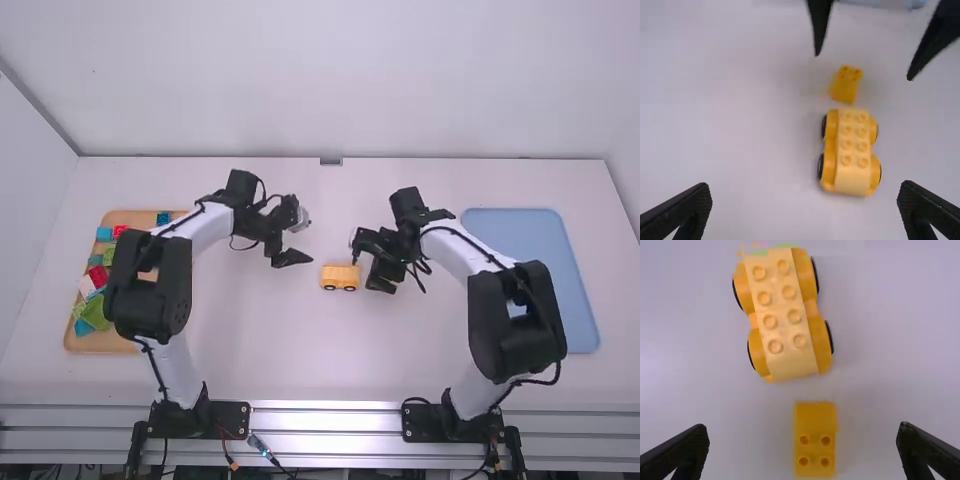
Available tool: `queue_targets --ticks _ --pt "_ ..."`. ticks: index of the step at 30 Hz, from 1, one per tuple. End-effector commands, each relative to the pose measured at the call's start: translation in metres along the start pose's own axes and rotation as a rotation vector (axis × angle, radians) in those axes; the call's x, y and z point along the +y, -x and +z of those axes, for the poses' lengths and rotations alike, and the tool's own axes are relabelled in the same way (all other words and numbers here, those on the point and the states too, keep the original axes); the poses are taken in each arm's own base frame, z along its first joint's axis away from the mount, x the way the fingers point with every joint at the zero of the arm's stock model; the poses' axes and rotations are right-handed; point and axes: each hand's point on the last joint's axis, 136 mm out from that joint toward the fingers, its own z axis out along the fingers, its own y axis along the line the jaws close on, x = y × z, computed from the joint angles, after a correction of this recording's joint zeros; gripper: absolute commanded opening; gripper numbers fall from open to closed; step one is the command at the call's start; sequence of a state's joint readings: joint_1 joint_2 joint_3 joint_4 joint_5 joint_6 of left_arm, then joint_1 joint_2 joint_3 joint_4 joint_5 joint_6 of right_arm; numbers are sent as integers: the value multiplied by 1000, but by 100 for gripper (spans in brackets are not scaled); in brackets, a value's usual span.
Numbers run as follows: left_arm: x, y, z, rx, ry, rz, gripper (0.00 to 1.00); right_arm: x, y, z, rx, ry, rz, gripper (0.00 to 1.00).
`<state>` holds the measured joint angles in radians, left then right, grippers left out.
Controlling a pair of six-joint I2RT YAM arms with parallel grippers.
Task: Assemble lego blocks to make yellow taxi
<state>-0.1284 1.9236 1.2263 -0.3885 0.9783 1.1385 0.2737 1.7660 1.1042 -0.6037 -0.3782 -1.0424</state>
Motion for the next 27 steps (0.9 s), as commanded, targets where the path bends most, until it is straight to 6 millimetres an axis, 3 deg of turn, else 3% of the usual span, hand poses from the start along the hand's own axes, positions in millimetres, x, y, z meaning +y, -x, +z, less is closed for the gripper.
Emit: queue_targets --ticks 1,7,14,20,27 --pt "-29 24 2 -190 -80 100 99 3 13 -12 -129 34 -42 99" --pt "-54 7 23 -282 -70 227 99 8 -6 -6 -342 41 -66 99" --pt "-50 1 44 -303 -48 134 99 2 -36 7 -484 -84 16 99" --pt "-58 -6 62 -287 -94 106 99 8 -49 11 -536 -127 13 99" --pt "-63 -5 66 -284 -110 106 99 -2 -55 19 -576 -134 -7 99"
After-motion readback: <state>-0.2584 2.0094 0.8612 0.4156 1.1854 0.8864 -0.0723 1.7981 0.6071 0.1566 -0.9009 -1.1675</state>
